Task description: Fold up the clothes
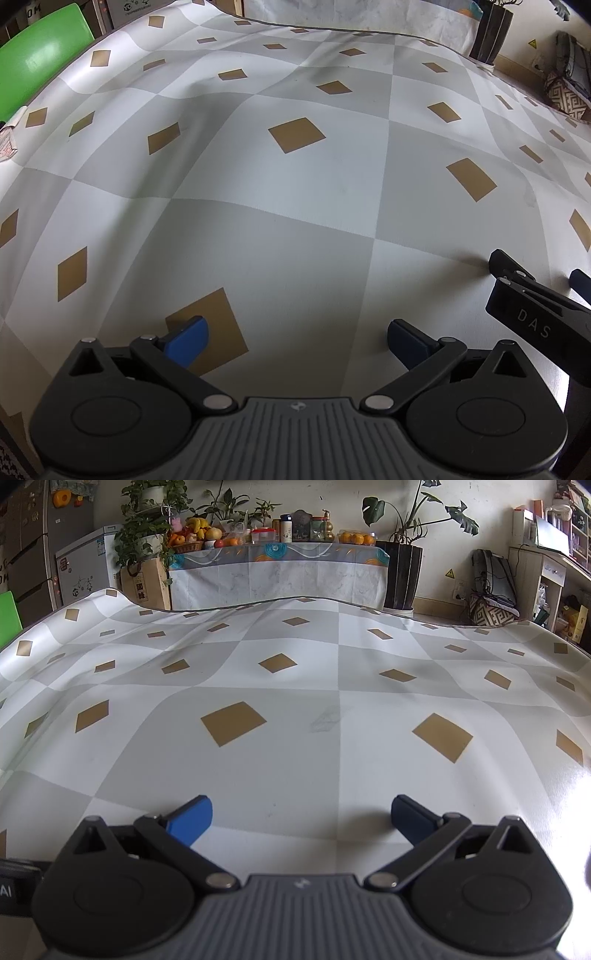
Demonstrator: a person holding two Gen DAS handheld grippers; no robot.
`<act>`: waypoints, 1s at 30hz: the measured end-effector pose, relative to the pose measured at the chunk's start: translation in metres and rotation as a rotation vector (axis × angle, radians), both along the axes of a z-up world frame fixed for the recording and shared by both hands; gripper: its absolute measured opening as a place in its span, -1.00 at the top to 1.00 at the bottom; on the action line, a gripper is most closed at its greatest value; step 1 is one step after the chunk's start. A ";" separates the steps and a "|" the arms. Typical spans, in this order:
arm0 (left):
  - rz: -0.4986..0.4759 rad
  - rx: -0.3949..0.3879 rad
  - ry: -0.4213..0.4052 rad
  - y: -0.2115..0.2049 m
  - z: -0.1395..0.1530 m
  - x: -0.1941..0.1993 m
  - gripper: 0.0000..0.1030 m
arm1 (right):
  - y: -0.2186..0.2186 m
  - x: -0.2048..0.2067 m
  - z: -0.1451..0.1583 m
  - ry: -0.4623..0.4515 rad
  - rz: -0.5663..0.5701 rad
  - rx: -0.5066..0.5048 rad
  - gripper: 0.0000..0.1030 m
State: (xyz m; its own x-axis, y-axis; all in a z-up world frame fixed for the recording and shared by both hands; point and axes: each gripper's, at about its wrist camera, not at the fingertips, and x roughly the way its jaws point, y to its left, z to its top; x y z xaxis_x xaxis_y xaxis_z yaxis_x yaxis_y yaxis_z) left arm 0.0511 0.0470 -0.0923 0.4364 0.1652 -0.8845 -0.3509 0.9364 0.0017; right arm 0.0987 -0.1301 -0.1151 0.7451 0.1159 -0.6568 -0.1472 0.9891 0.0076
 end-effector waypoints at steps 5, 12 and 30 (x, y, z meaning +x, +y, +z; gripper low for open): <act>0.001 0.000 0.000 0.000 0.000 0.000 -1.00 | 0.000 0.000 0.000 0.000 0.000 0.000 -1.00; 0.009 0.000 0.001 -0.001 0.000 0.001 -1.00 | 0.000 0.000 0.000 0.000 0.000 0.000 -1.00; -0.003 -0.004 0.034 -0.001 0.002 0.001 -1.00 | 0.000 0.000 0.000 0.000 0.000 0.000 -1.00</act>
